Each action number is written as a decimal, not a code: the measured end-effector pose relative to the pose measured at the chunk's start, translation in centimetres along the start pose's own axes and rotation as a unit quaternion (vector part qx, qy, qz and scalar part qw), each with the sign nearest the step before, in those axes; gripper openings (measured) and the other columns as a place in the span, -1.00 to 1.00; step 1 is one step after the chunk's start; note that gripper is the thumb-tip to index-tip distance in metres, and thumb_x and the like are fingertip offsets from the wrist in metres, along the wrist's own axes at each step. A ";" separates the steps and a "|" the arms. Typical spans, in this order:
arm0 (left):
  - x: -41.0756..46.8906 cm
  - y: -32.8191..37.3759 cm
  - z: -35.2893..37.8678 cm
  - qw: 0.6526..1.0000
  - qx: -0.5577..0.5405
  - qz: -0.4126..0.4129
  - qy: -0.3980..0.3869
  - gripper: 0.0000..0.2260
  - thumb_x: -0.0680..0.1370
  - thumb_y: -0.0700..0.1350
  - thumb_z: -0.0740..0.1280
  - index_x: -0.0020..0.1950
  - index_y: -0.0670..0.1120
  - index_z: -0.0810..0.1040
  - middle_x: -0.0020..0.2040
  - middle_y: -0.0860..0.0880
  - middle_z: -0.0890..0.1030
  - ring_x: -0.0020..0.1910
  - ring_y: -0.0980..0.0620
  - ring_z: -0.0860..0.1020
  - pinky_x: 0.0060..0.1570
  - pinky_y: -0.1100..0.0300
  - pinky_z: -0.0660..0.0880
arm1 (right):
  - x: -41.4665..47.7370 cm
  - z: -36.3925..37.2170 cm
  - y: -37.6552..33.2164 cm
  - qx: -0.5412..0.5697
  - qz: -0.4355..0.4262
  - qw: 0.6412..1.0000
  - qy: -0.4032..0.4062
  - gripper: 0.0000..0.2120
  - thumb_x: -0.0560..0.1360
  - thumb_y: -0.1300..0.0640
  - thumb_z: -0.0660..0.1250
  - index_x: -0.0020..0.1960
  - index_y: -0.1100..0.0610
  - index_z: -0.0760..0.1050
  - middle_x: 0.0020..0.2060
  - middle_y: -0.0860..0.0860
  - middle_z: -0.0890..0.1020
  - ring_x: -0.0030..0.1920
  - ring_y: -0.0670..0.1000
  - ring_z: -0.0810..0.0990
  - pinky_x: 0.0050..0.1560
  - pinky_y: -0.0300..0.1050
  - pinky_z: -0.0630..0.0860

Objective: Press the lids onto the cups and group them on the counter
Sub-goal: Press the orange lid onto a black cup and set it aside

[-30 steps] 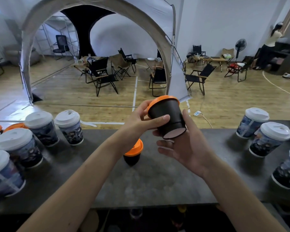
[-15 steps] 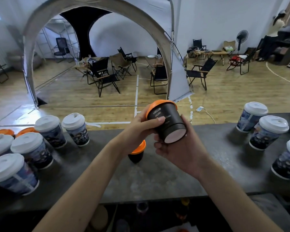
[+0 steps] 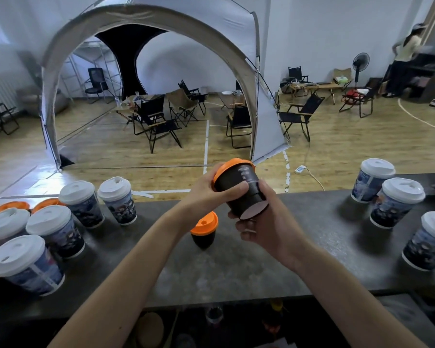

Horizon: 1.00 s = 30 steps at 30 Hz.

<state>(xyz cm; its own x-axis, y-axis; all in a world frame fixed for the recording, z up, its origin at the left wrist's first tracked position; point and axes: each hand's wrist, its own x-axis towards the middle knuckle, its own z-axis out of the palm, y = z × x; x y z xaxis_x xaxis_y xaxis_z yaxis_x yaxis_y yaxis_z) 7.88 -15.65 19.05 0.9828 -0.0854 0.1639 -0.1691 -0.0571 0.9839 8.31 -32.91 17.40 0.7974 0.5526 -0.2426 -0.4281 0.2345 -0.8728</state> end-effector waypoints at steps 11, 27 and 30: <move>-0.9 -0.1 0.3 0.992 -0.127 0.008 -0.015 -0.51 0.50 -0.16 0.43 0.42 -0.13 0.45 0.07 -0.14 0.64 -0.03 -0.05 0.66 -0.23 0.26 0.57 | -1.7 1.4 -0.3 0.067 0.040 0.996 -0.033 -0.27 0.59 -0.36 0.08 0.33 0.25 0.56 -0.15 0.17 0.66 -0.29 0.04 0.54 -0.23 -0.11 0.48; -1.6 -0.8 0.3 0.990 -0.140 0.024 -0.026 -0.67 0.59 -0.09 0.36 0.34 -0.10 0.51 0.11 -0.15 0.65 0.06 -0.08 0.65 -0.08 0.20 0.59 | -2.8 1.2 -0.3 -0.041 0.018 0.999 -0.029 -0.28 0.58 -0.39 0.07 0.16 0.25 0.59 -0.16 0.18 0.64 -0.27 0.07 0.60 -0.18 -0.04 0.58; -1.8 -1.2 0.5 0.984 -0.170 0.019 -0.044 -0.57 0.59 -0.15 0.34 0.42 -0.25 0.39 0.05 -0.18 0.62 -0.07 -0.03 0.64 -0.21 0.25 0.57 | -2.6 1.0 -0.6 0.008 0.039 0.998 -0.048 -0.31 0.59 -0.34 0.09 0.21 0.27 0.55 -0.18 0.18 0.63 -0.27 0.07 0.55 -0.19 -0.06 0.57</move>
<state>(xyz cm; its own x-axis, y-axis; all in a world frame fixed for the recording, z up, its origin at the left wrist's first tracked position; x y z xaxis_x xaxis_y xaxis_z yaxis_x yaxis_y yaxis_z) 6.31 -15.92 17.57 0.9632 -0.1682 0.2098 -0.1569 0.2820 0.9465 6.01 -33.67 18.98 0.7173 0.6437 -0.2668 -0.4939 0.1997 -0.8463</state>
